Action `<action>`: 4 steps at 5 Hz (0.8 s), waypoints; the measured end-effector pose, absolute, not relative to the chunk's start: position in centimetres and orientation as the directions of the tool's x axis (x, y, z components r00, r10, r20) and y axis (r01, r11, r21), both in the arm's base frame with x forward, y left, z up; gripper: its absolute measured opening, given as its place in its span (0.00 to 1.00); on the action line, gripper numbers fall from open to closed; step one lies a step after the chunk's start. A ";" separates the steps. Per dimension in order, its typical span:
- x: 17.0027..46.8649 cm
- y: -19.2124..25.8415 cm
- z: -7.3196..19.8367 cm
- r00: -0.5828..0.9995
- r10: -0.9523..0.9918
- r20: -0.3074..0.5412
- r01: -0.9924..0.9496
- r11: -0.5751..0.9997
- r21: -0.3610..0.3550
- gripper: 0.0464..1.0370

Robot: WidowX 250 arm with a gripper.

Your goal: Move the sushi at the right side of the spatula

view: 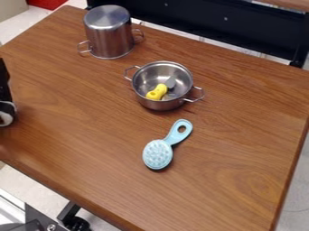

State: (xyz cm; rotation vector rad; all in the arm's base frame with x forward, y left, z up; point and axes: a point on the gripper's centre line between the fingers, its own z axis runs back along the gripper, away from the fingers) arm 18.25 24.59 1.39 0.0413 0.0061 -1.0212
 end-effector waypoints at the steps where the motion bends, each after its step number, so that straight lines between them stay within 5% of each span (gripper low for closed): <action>1: 18.2 24.5 1.1 0.519 -0.854 -0.029 0.855 0.518 0.040 0.48; 4: 20.1 19.0 3.7 0.597 -0.801 0.052 0.801 0.598 0.023 0.46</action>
